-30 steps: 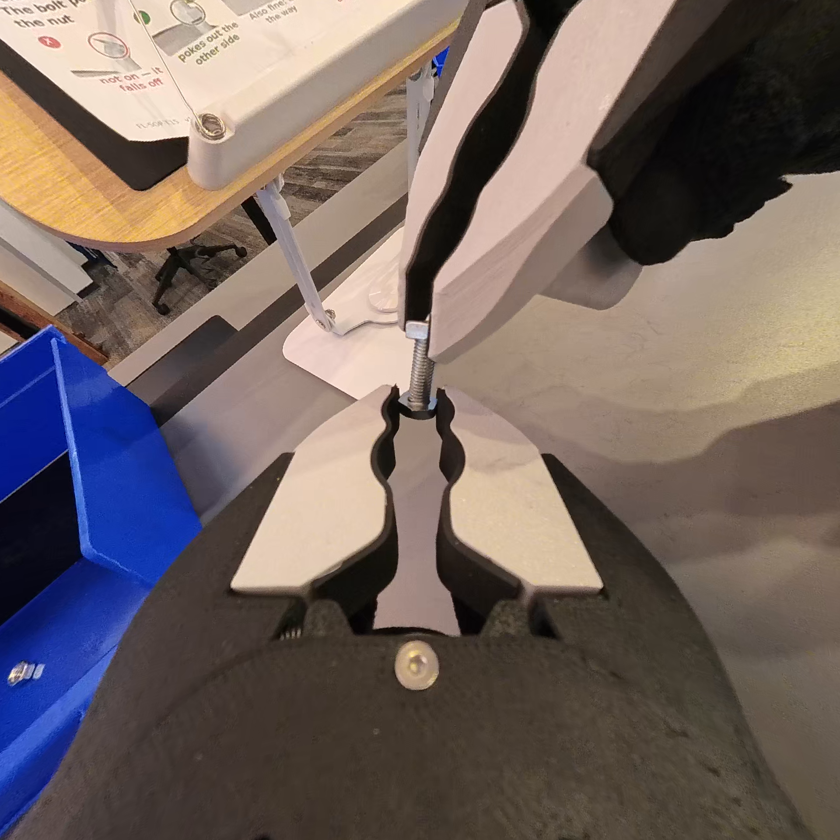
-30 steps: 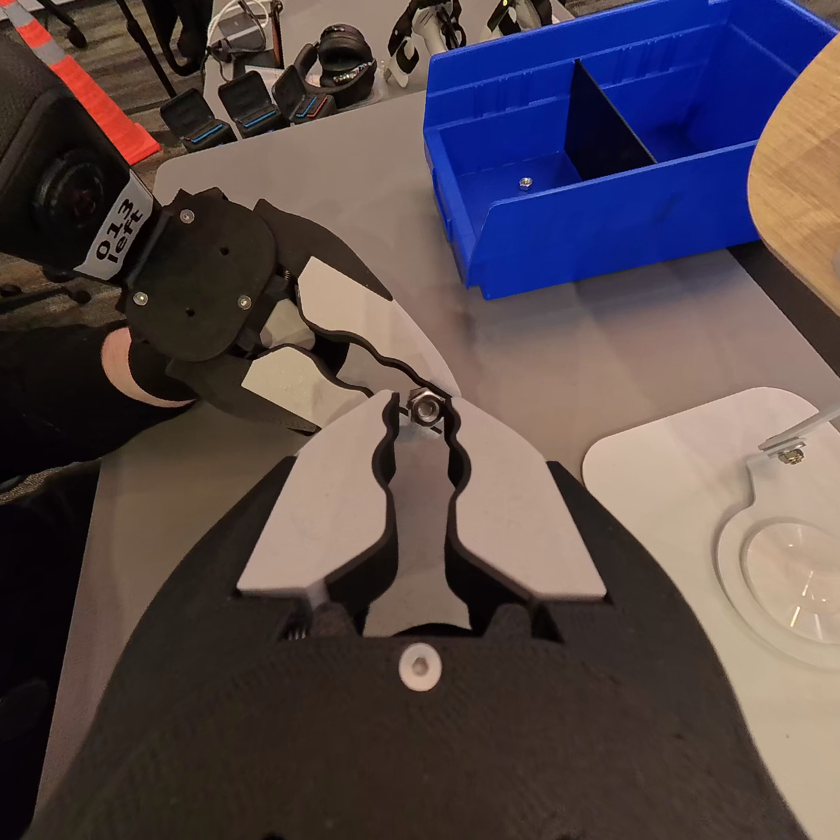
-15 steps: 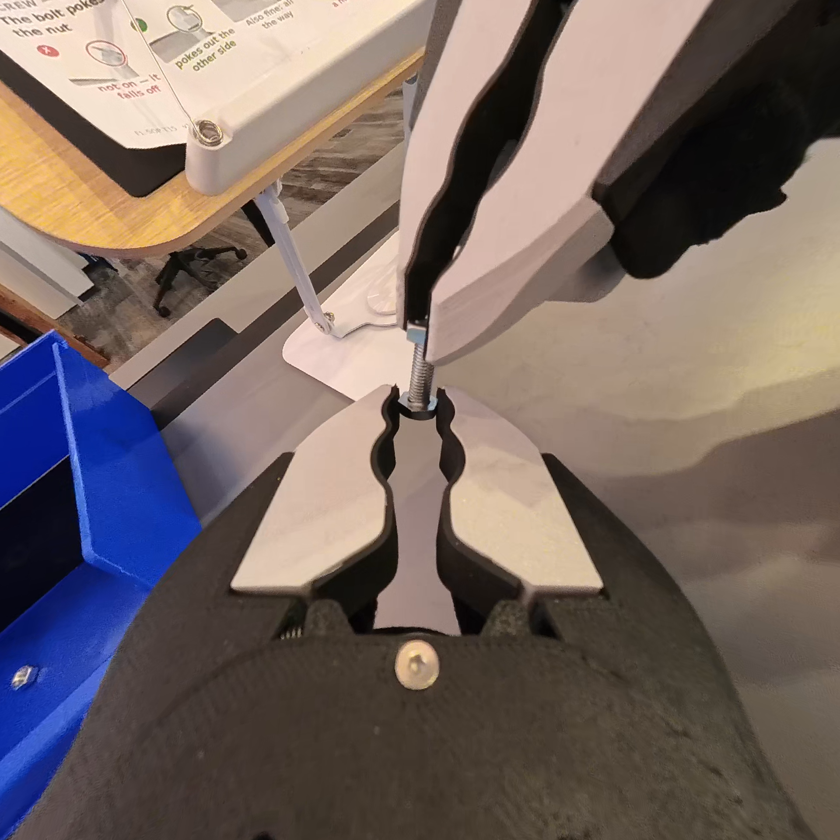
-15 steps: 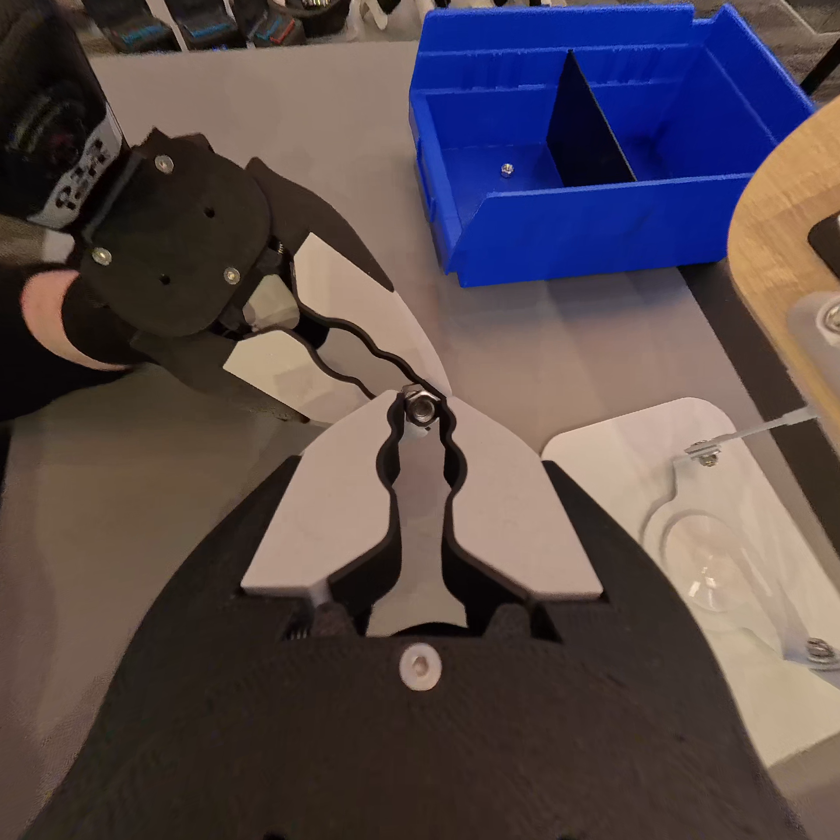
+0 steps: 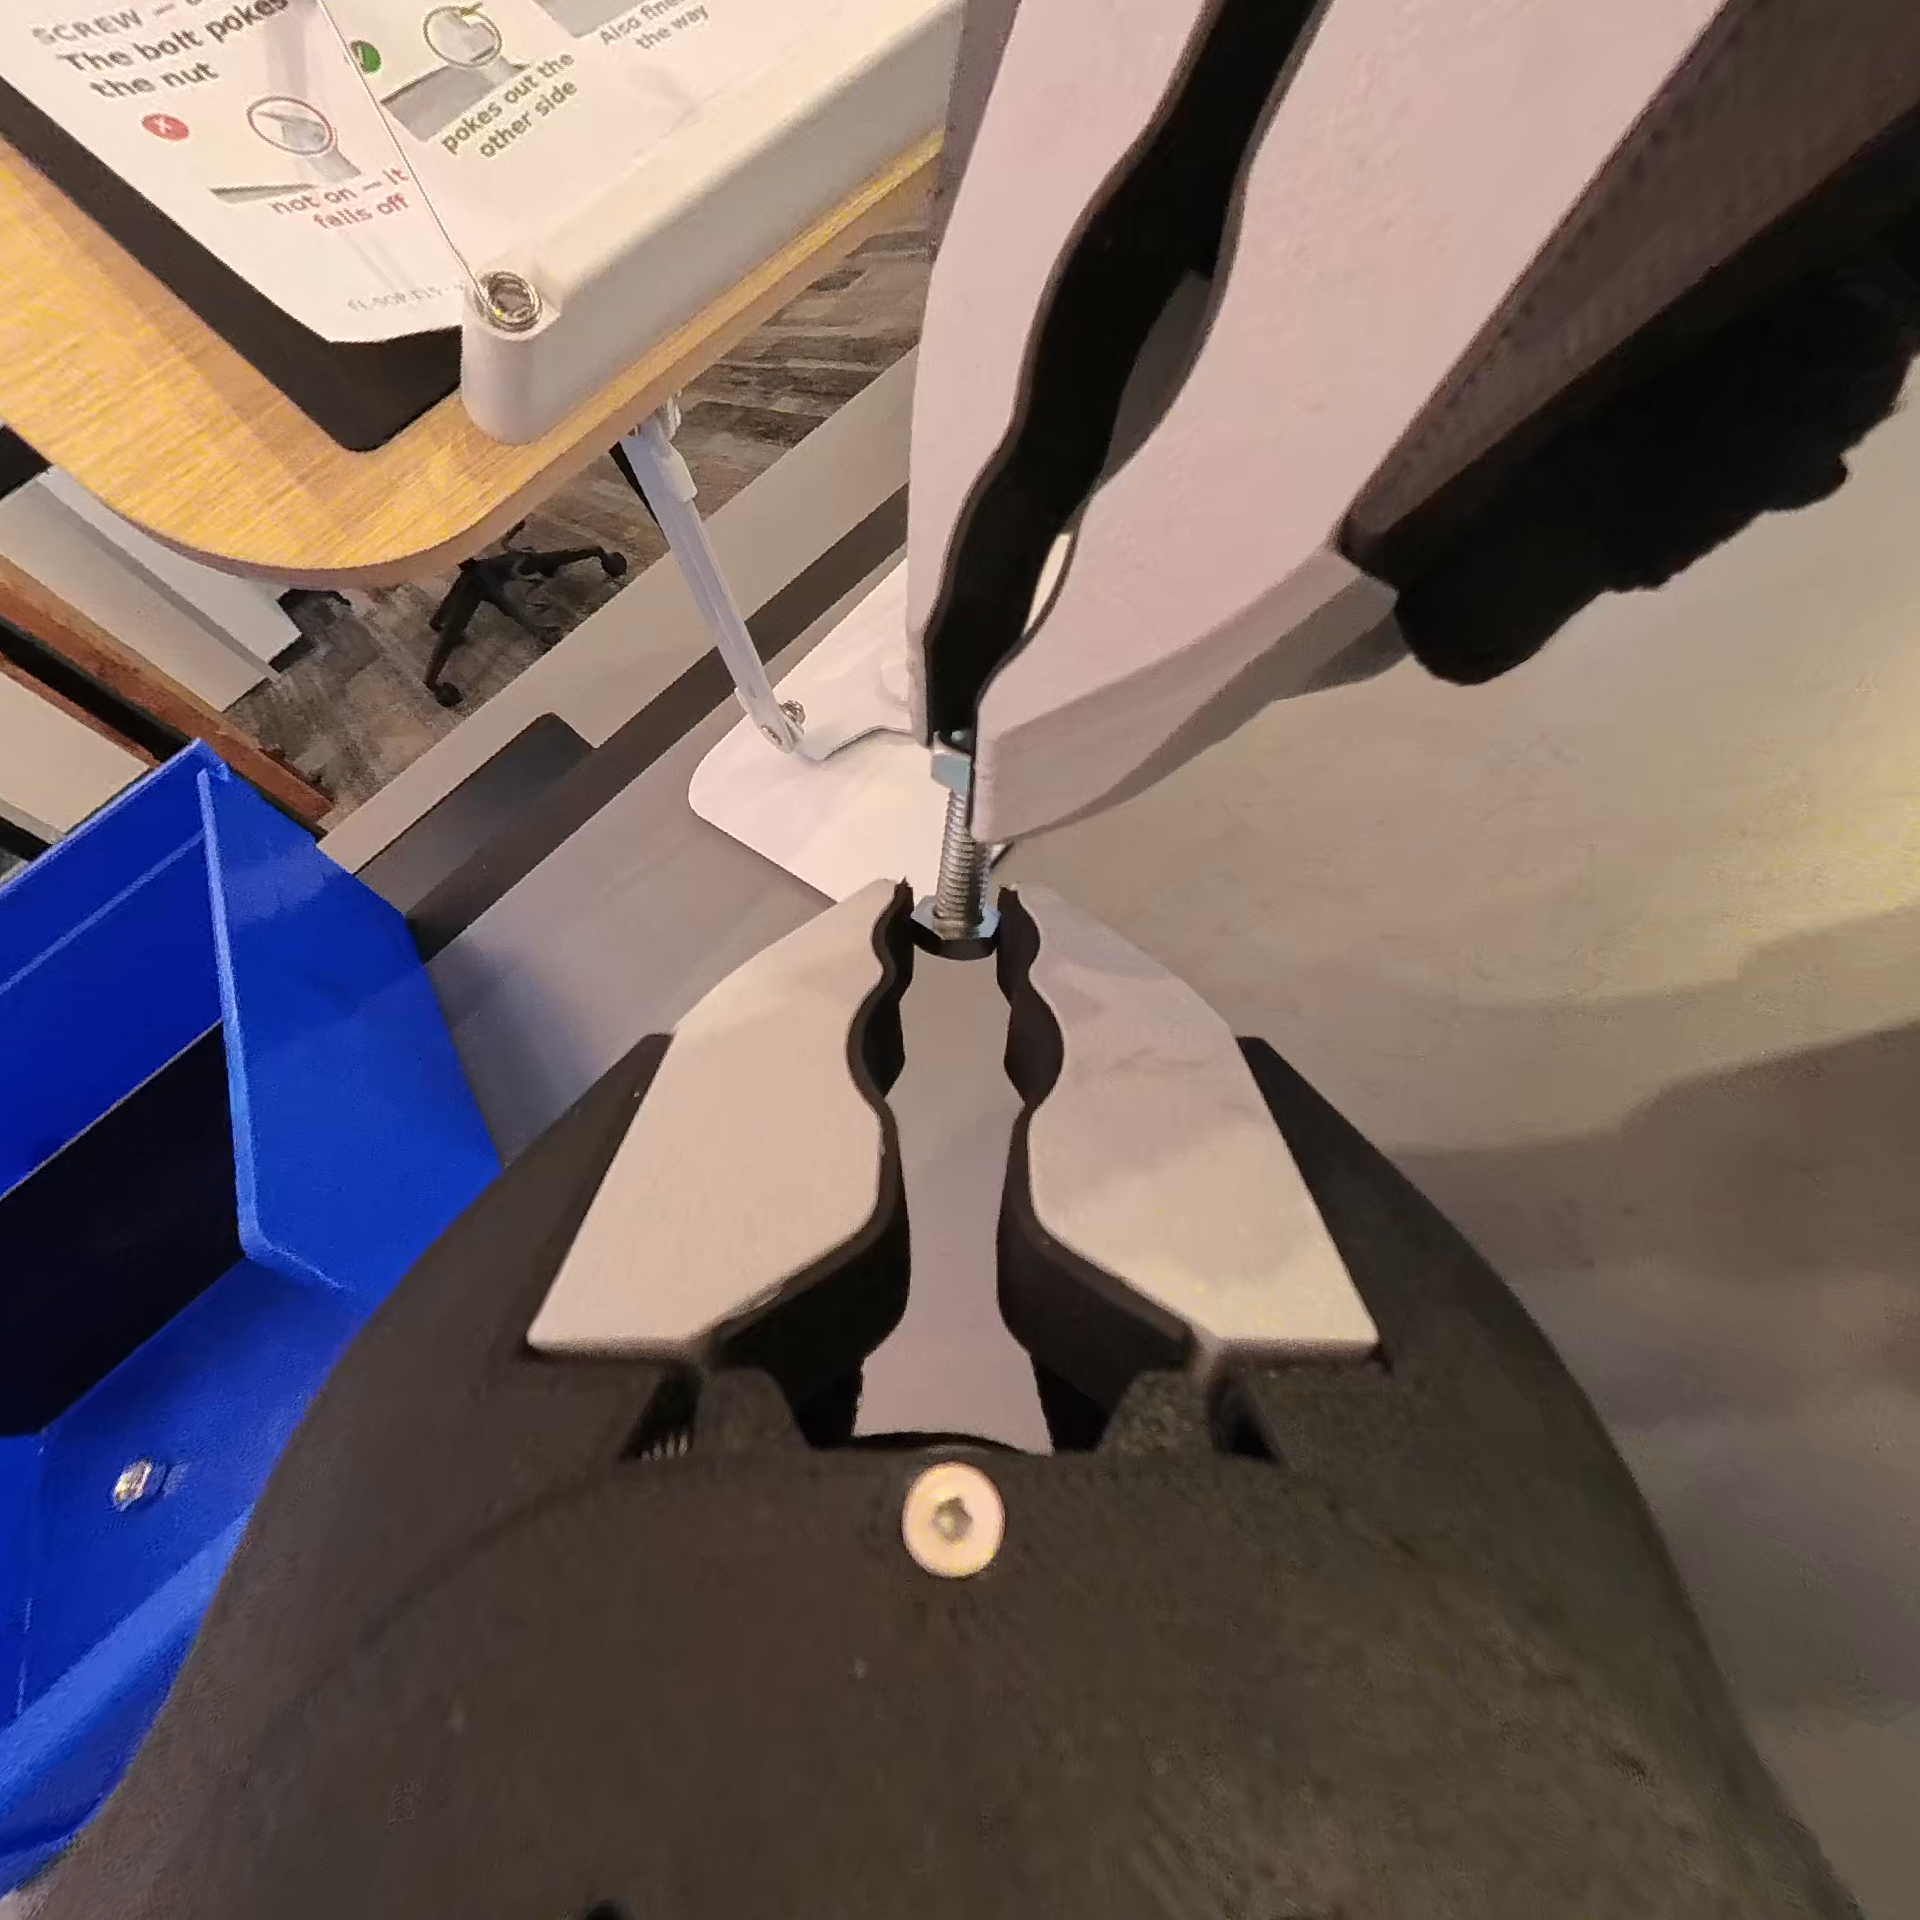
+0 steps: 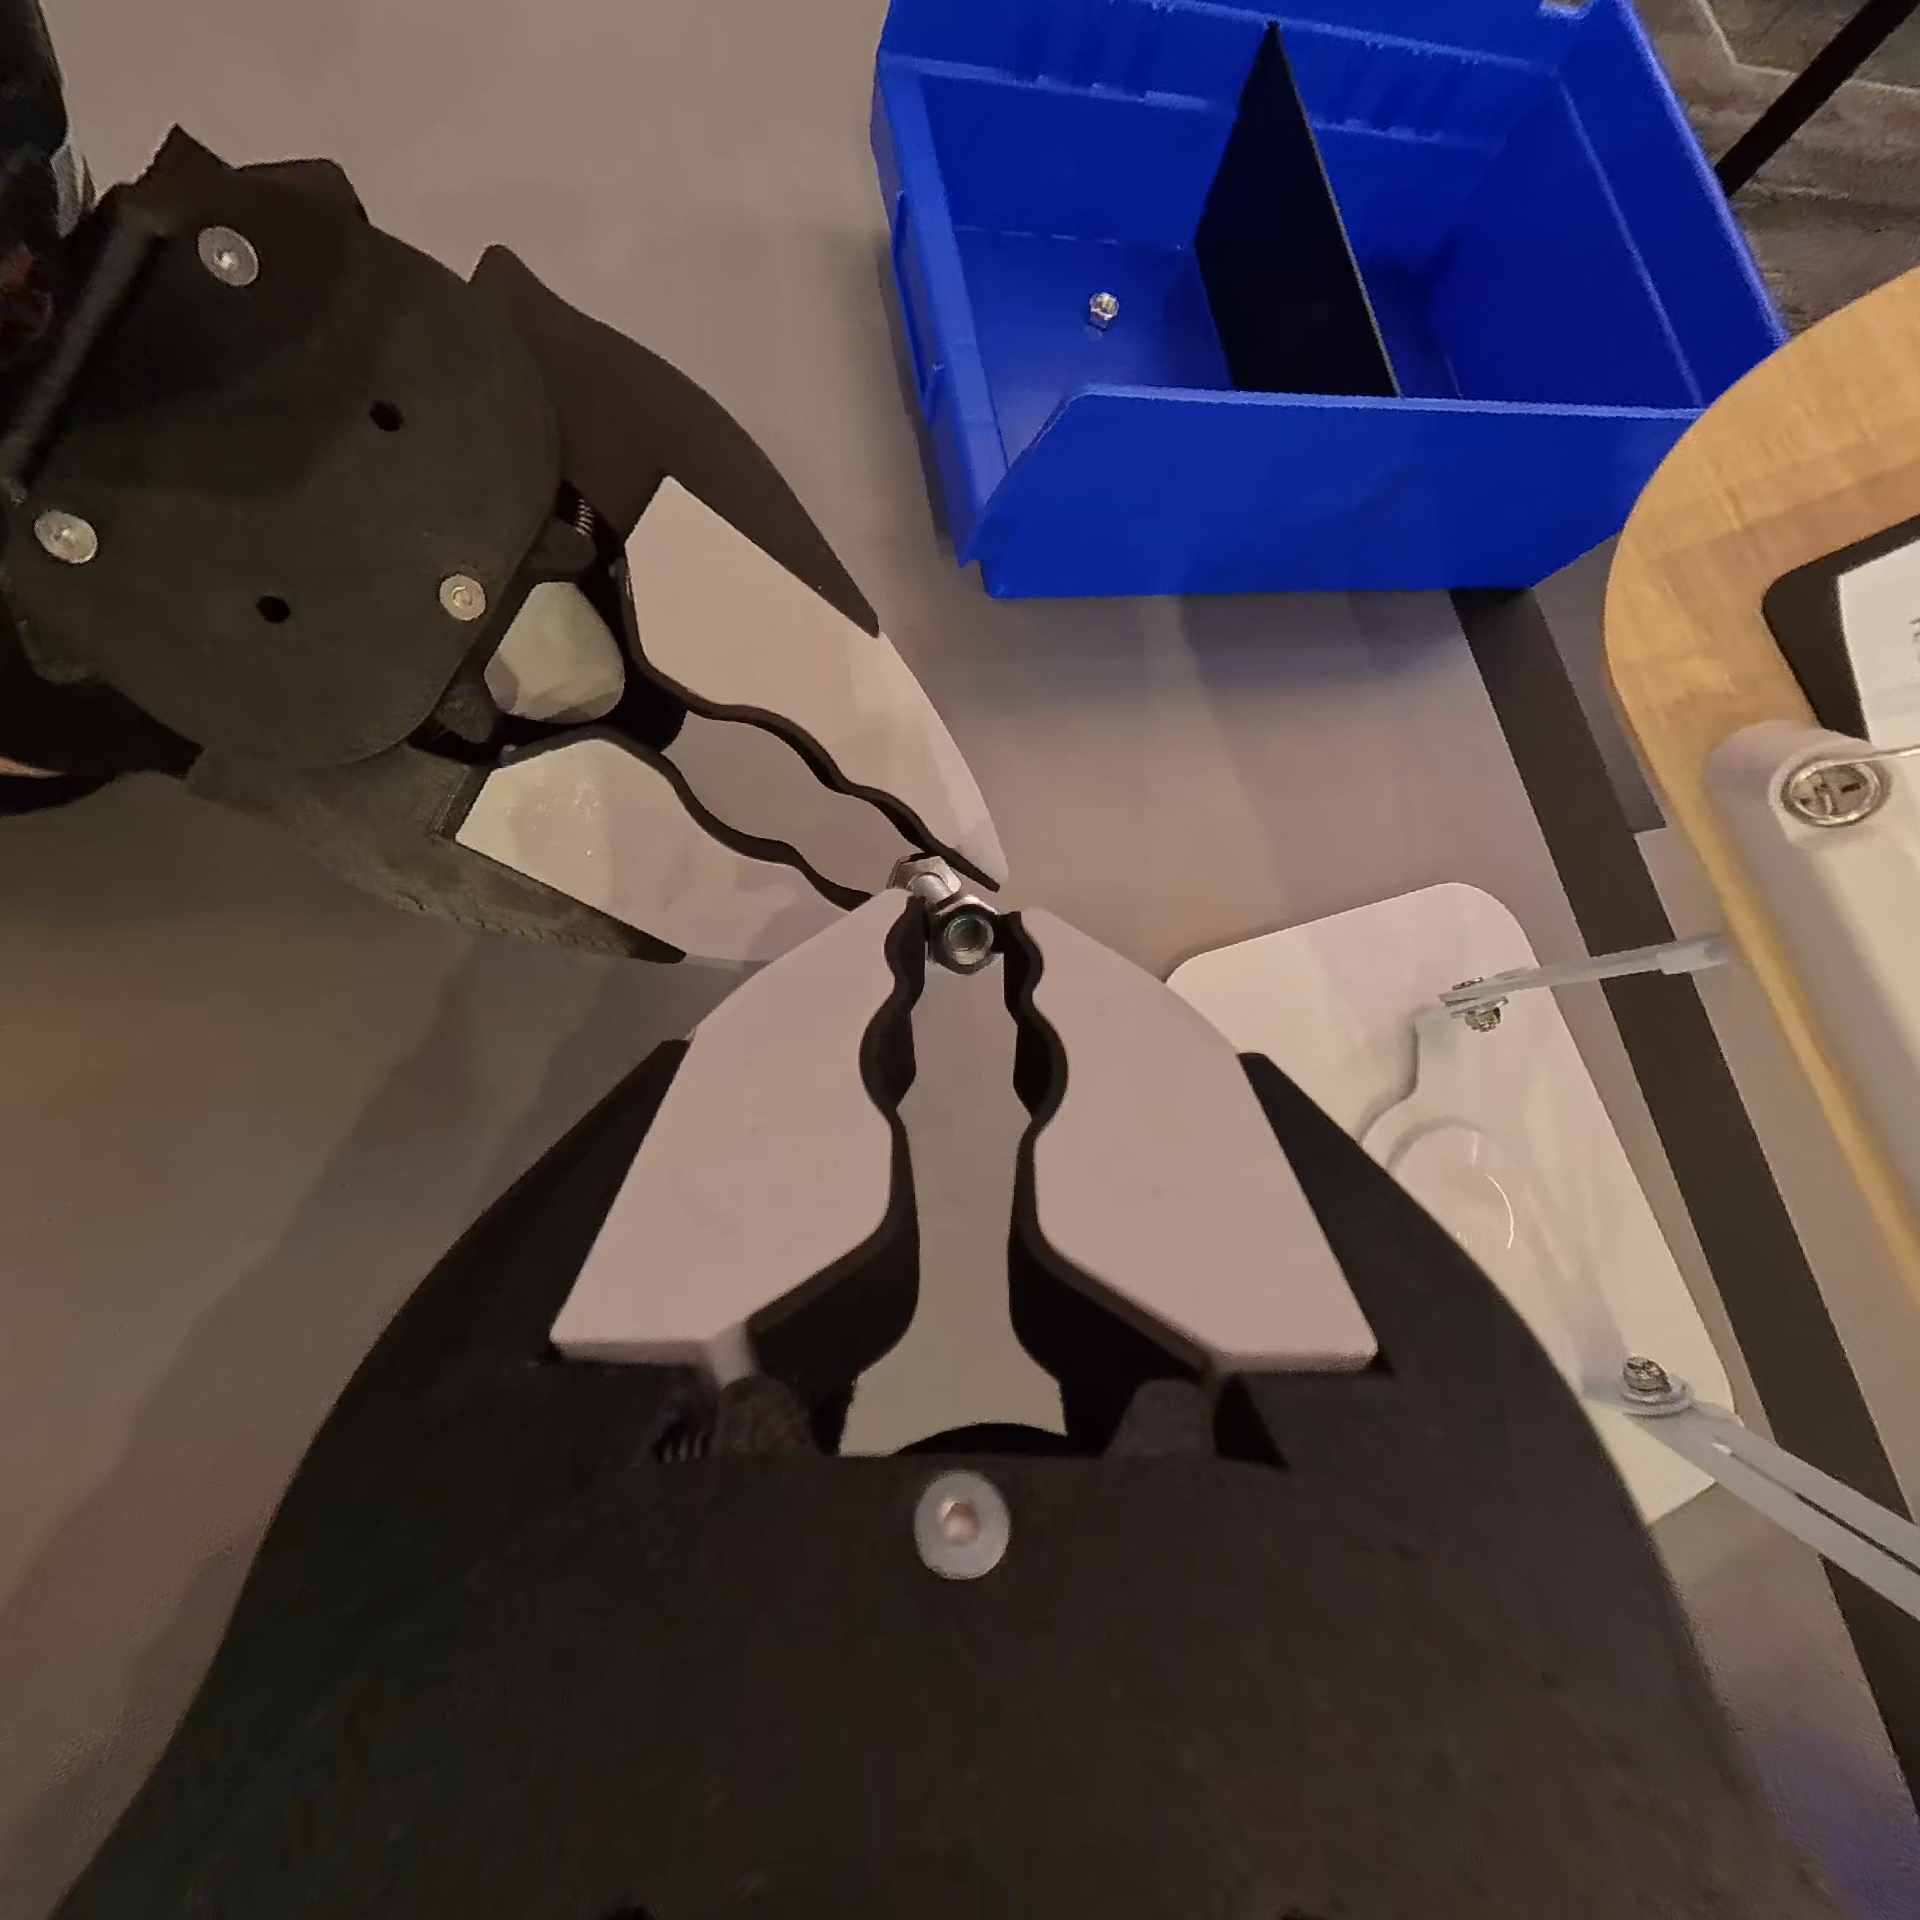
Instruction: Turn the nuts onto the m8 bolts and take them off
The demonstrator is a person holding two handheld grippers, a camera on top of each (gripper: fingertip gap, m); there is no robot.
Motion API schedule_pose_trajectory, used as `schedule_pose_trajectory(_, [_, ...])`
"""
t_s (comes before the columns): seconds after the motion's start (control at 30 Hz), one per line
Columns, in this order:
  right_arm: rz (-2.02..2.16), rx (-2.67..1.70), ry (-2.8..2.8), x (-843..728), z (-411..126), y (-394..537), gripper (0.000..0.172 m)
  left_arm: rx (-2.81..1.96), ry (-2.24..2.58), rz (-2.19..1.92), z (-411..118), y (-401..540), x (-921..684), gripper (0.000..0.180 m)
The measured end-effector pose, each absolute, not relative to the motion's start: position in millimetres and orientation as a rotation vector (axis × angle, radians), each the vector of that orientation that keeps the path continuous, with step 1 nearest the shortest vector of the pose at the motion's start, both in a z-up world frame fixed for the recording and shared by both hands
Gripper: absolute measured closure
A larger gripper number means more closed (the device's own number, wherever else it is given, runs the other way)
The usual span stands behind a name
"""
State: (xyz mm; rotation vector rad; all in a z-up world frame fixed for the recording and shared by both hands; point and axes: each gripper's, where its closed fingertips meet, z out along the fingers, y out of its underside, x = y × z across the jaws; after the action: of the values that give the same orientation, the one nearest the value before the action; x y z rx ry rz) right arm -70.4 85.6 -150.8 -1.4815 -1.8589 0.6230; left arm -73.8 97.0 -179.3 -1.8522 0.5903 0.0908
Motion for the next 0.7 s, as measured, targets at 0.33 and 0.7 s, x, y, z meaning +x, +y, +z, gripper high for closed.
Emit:
schedule_pose_trajectory(0.33, [0.685, -1.540, -1.731, -79, -142, 87, 0.157, -1.824, 0.502, 0.148, -170, 100, -83, 0.165])
schedule_pose_trajectory(0.7, [0.828, -1.692, -1.580, -88, -140, 90, 0.157, -1.808, 0.482, 0.318, -167, 101, -95, 0.165])
